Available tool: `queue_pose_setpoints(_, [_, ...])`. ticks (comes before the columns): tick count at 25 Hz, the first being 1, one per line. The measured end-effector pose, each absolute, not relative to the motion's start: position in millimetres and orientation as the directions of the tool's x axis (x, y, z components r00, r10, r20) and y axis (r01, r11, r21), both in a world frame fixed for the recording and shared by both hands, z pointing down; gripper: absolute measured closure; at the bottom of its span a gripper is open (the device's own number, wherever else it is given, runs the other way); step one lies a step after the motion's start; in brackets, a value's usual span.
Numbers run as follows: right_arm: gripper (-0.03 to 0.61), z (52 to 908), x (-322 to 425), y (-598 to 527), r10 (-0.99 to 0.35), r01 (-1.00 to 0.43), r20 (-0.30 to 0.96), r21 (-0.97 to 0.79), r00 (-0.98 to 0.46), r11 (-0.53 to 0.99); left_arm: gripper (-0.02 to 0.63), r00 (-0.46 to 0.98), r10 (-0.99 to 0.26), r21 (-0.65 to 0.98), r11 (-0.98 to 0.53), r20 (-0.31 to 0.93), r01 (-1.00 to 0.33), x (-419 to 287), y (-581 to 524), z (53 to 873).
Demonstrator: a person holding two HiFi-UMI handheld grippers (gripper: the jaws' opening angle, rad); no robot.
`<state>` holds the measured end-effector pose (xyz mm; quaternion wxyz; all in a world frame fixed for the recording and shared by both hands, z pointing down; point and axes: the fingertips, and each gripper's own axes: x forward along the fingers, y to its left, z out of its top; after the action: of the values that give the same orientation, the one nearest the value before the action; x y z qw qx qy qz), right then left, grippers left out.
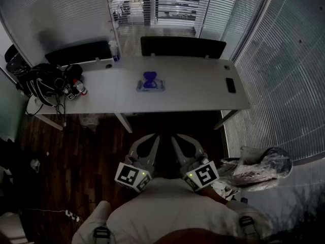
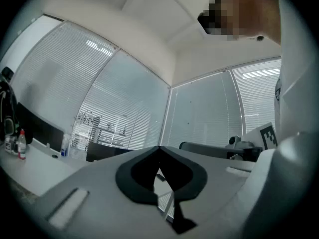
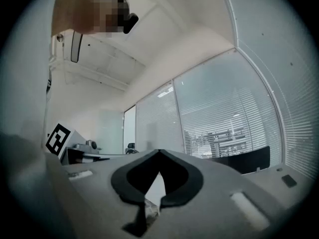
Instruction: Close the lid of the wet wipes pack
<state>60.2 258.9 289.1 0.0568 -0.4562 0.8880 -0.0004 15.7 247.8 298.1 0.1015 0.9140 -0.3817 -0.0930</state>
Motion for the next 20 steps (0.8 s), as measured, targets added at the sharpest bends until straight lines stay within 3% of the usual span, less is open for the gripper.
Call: queue_pose_setpoints(20, [0.578,290,88,265,-0.812,-0.803,-0.127,-0.126,-0.570,0.583,0.612,0.697,-0.713,0.243,-0.692,-0.082,-0.680,40,256,298])
